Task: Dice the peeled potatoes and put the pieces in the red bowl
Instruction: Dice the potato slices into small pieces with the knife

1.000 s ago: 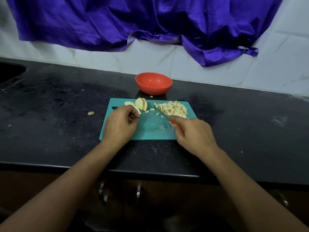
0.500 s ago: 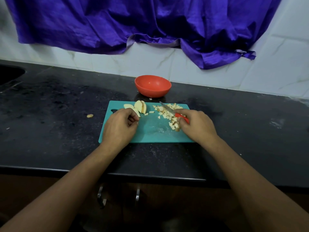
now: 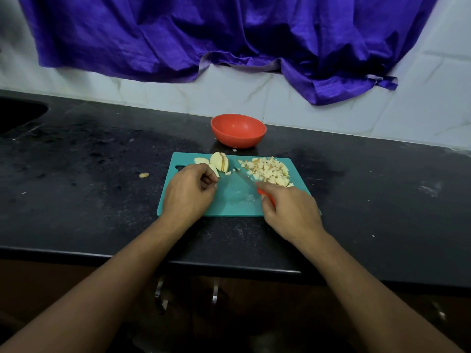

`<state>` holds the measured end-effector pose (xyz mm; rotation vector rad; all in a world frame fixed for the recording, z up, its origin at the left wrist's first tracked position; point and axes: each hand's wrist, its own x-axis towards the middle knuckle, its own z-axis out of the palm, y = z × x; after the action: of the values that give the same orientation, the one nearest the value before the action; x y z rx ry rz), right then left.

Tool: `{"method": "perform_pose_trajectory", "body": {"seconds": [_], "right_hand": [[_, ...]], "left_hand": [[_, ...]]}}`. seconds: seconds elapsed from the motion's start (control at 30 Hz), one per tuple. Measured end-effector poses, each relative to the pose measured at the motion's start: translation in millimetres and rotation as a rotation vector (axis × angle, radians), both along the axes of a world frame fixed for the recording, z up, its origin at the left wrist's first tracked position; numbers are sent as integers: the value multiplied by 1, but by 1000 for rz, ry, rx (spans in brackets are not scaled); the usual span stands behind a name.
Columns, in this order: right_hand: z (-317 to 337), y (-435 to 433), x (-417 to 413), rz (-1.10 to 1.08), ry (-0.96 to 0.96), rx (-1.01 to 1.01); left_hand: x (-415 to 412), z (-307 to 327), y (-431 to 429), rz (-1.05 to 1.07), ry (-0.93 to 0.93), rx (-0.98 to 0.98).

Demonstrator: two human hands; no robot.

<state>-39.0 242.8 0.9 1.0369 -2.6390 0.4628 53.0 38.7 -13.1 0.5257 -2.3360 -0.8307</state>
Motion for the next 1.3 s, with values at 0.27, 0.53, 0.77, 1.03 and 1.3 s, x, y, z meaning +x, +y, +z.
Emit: {"method": "perform_pose_trajectory", "body": {"seconds": [0.27,0.53,0.77,1.03,1.3], "right_hand": [[-8,-3,2,-13,48,-59],[-7,0,1,-36,7,-156],[-5,1,2,-61,-44,-207],[-3,2,3,-63,-55,-209],[-4,1,3,-63,-48,-206]], "left_hand": [[-12,14,-12,9,-8,50],[-68,33,-14,88,-290,-283],[-84,38,-16,136,-404,-321],[-80,40,-14,90,-315,-311],[-72,48,-18,-23,-237,-182]]}}
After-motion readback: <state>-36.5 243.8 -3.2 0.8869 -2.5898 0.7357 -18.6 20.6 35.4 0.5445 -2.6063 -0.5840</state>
